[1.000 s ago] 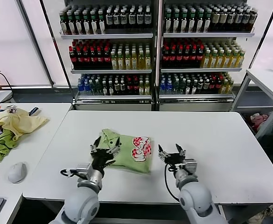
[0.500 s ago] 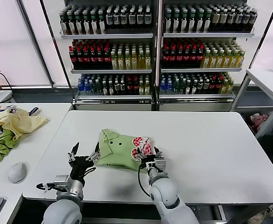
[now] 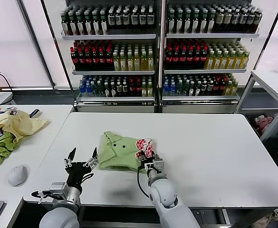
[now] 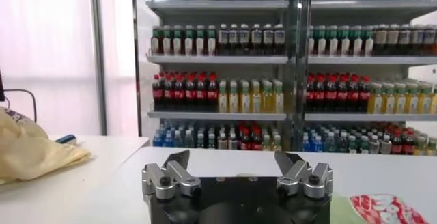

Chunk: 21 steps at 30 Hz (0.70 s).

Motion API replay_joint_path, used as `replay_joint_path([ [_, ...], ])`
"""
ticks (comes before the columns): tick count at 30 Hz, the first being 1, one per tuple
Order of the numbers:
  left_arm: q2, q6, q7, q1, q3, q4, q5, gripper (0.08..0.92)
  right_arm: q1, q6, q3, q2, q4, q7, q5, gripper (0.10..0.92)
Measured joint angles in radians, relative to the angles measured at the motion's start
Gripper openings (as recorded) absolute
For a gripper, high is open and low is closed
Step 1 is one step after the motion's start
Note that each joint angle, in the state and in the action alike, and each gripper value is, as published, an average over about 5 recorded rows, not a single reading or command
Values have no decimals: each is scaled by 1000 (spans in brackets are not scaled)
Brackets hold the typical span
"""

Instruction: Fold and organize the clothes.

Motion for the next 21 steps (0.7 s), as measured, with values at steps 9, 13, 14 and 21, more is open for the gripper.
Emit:
replay_joint_path([
  [9, -2, 10, 6, 7, 0, -11, 2, 823, 83, -14, 68, -132, -20, -113, 0, 180],
  [13, -8, 13, 10, 12, 3, -11, 4, 823, 98, -5, 110, -202, -19, -172, -14, 151],
  [14, -10, 14, 11, 12, 5, -12, 6, 823, 99, -1, 121, -219, -18, -187, -17, 156],
  [21, -23, 16, 20, 14, 16, -20, 17, 823, 79, 56, 203, -297, 18, -250, -38, 329],
])
